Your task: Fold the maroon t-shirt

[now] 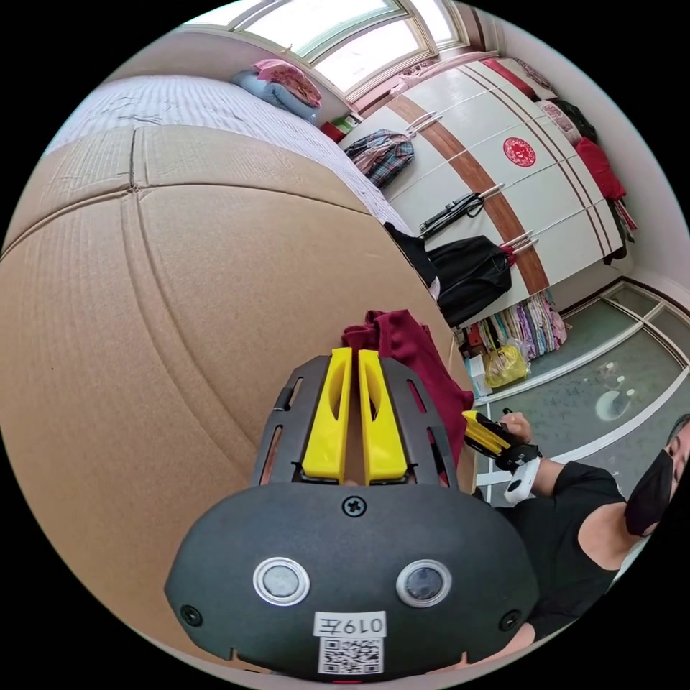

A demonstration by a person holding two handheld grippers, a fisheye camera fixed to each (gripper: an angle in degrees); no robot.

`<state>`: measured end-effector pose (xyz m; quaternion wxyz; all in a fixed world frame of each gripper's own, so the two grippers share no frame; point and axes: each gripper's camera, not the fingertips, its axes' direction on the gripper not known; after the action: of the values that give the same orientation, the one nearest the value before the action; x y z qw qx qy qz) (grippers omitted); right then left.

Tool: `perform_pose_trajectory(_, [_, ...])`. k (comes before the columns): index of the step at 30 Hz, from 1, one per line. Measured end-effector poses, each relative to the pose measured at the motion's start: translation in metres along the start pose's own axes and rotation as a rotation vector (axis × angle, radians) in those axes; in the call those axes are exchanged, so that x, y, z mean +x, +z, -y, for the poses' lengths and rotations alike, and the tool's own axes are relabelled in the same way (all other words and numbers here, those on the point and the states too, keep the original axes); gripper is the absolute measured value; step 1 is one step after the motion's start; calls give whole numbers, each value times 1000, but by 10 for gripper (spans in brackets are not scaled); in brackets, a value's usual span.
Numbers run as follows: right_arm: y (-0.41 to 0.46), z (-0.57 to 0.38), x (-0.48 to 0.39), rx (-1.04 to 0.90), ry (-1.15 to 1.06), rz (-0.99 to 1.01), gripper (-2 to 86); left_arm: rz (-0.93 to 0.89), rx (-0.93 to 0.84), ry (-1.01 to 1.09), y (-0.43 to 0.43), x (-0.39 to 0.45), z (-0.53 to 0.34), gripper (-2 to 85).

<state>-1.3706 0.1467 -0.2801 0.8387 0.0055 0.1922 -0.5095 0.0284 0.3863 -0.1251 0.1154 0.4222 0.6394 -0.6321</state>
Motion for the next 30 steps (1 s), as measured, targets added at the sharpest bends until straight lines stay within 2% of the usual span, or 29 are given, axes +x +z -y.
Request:
perform_pose_trajectory(7, [8,-21,-14,46,-10,-157,42,60,43,-40,-10,34,-93,11])
perform_pose_trajectory(16, [41,-48,-12,230,-69,-218,41,176,146,-152,5,108,-288,14])
perform_pose_trajectory(21, [56,-40,-11,319,-147,-258,40,338,215,-199,26,165,-403,14])
perform_pose_trajectory(25, [66,-33,-19,360,-203,-315,39,422,228,-198,41,199,-458,13])
perform_pose_trajectory(30, [77,-42,-24,386,-169,-353,37,475,222,-188,68,236,-522,12])
